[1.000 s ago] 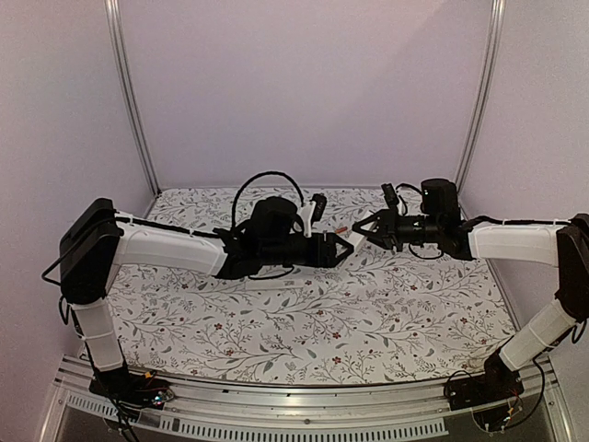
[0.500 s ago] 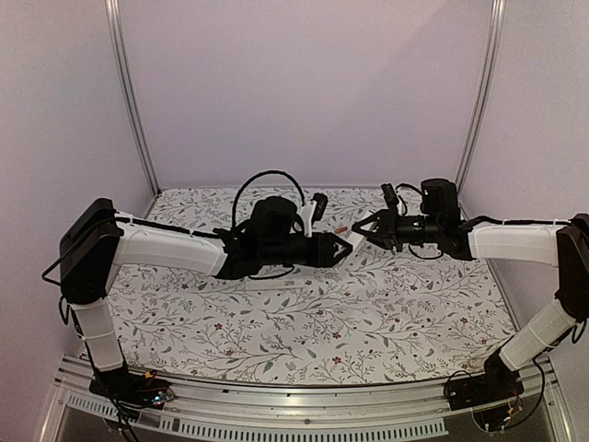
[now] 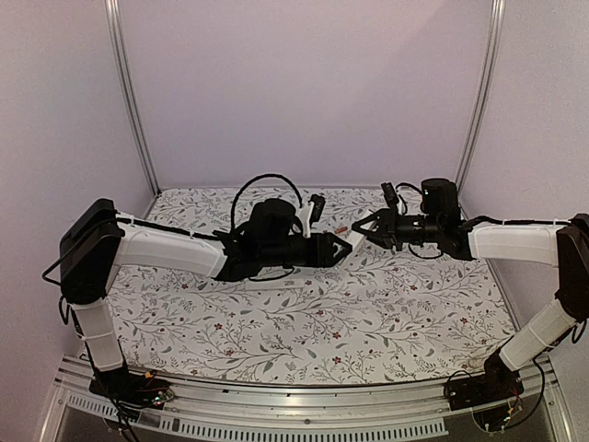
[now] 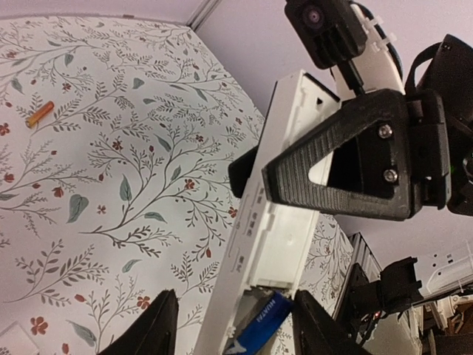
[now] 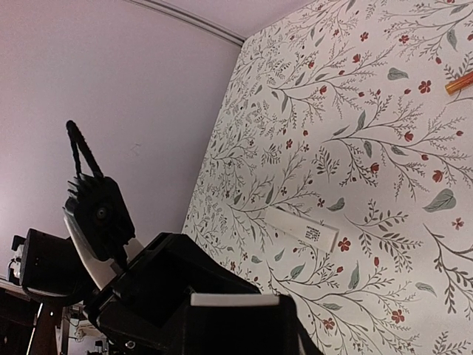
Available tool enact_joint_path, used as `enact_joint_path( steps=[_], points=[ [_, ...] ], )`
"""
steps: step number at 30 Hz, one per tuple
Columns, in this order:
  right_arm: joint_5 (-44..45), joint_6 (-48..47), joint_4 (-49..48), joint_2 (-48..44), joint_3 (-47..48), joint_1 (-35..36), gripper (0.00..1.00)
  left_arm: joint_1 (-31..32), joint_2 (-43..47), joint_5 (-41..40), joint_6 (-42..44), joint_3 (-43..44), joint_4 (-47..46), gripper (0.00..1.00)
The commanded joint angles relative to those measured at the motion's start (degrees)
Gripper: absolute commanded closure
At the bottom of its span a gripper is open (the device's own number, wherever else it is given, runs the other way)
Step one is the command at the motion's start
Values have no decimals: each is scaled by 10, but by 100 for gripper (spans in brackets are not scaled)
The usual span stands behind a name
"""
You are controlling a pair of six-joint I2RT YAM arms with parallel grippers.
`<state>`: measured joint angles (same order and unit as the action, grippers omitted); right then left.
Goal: Load the batteries into the remote control
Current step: Adjust the battery in the battery compartment.
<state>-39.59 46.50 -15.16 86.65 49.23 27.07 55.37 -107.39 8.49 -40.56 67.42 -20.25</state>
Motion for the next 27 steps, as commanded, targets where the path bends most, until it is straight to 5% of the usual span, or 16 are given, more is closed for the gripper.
enact_joint_path(
  steps=[1,15,22,27],
  points=[
    [1,-3,-20,-10,7,3,100,-5,1,-3,-17,-13,-13,45],
    [7,-4,-22,-10,5,4,100,-7,3,-9,-41,-18,-25,41],
    [23,-11,-22,-13,0,3,100,-9,17,-21,-69,-38,-56,14],
    [38,-13,-22,-17,-3,3,100,-14,22,-26,-127,-70,-105,5]
  ],
)
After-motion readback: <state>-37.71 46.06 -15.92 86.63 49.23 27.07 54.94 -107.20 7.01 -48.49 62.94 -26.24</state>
